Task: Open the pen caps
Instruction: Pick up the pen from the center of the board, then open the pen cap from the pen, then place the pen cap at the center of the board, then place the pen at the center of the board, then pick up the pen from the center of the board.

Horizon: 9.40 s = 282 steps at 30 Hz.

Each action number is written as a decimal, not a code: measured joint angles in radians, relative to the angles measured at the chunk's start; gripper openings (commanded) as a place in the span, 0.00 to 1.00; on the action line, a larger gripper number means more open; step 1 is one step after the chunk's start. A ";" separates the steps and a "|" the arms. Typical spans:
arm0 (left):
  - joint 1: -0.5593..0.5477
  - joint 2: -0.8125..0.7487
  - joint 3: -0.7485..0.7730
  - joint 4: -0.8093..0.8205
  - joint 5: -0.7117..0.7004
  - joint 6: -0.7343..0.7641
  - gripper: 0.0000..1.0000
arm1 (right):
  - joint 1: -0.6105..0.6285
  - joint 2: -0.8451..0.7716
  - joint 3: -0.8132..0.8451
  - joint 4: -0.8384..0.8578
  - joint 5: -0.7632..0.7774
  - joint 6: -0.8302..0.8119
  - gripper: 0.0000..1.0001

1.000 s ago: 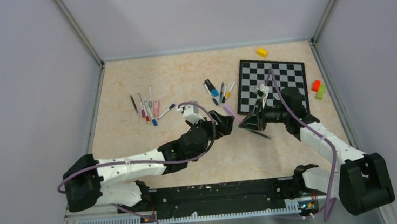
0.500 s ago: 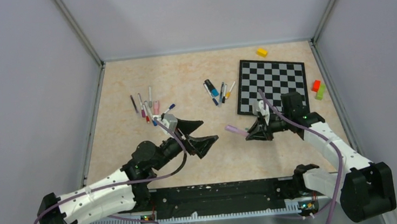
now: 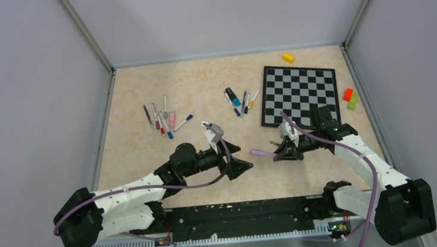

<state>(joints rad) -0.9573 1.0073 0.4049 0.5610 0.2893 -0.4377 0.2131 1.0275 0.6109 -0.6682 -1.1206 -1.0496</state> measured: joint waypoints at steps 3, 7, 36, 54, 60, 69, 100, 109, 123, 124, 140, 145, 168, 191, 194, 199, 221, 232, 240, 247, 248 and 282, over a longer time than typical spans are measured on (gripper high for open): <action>0.009 0.077 0.001 0.053 0.036 -0.031 0.99 | 0.000 0.000 0.000 -0.017 -0.007 -0.014 0.00; 0.025 0.150 0.001 0.142 0.087 -0.060 0.98 | 0.000 0.000 0.000 -0.035 -0.011 -0.017 0.00; 0.032 0.391 0.089 0.314 0.305 0.198 0.54 | 0.021 0.027 0.011 -0.080 -0.017 -0.021 0.00; 0.032 0.424 0.117 0.286 0.333 0.203 0.32 | 0.027 0.029 0.019 -0.081 -0.018 -0.021 0.00; 0.034 0.424 0.119 0.277 0.323 0.210 0.05 | 0.027 0.031 0.019 -0.083 -0.016 -0.015 0.00; 0.034 0.424 0.138 0.227 0.324 0.219 0.00 | 0.027 0.035 0.019 -0.069 -0.022 0.037 0.60; 0.034 0.451 0.180 0.198 0.295 0.172 0.00 | 0.103 0.146 0.084 -0.027 -0.036 0.142 0.00; 0.182 0.093 0.075 0.154 0.220 0.175 0.00 | 0.117 0.174 0.136 -0.088 0.006 0.087 0.00; 0.185 -0.136 -0.083 -0.176 -0.017 0.032 0.00 | -0.073 0.154 0.077 0.108 0.301 0.301 0.00; 0.185 -0.158 -0.089 -0.208 -0.048 0.018 0.00 | -0.091 0.154 0.076 0.113 0.331 0.312 0.00; 0.185 -0.047 -0.062 -0.522 -0.415 -0.119 0.00 | -0.159 0.332 0.079 0.178 0.556 0.446 0.00; 0.185 0.010 -0.024 -0.573 -0.455 -0.140 0.00 | -0.159 0.384 0.090 0.179 0.574 0.467 0.01; 0.185 0.117 0.011 -0.640 -0.488 -0.137 0.11 | -0.159 0.461 0.132 0.182 0.597 0.501 0.23; 0.185 0.170 0.069 -0.721 -0.493 -0.132 0.43 | -0.159 0.461 0.143 0.157 0.599 0.500 0.33; 0.185 0.164 0.077 -0.734 -0.494 -0.132 0.45 | -0.159 0.459 0.143 0.152 0.598 0.500 0.33; 0.185 0.136 0.100 -0.771 -0.500 -0.132 0.48 | -0.159 0.447 0.143 0.150 0.596 0.499 0.34; 0.185 -0.148 0.095 -0.602 -0.492 -0.065 0.99 | -0.163 0.393 0.144 0.159 0.634 0.504 0.32; 0.185 0.000 0.091 -0.389 -0.436 -0.089 0.99 | -0.163 0.340 0.144 0.167 0.645 0.512 0.36; 0.185 0.277 0.266 -0.376 -0.494 -0.167 0.95 | -0.163 0.288 0.144 0.190 0.646 0.542 0.36; 0.195 0.641 0.669 -0.620 -0.641 -0.298 0.72 | -0.164 0.288 0.144 0.212 0.649 0.585 0.36; 0.198 0.700 0.746 -0.667 -0.655 -0.313 0.69 | -0.164 0.288 0.144 0.212 0.649 0.588 0.36; 0.262 1.304 1.524 -1.200 -0.671 -0.261 0.40 | -0.164 0.288 0.144 0.219 0.675 0.600 0.36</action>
<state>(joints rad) -0.6949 2.3108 1.9289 -0.6392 -0.3813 -0.6991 0.0494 1.3155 0.7551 -0.4488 -0.4454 -0.4500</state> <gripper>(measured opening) 0.398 0.359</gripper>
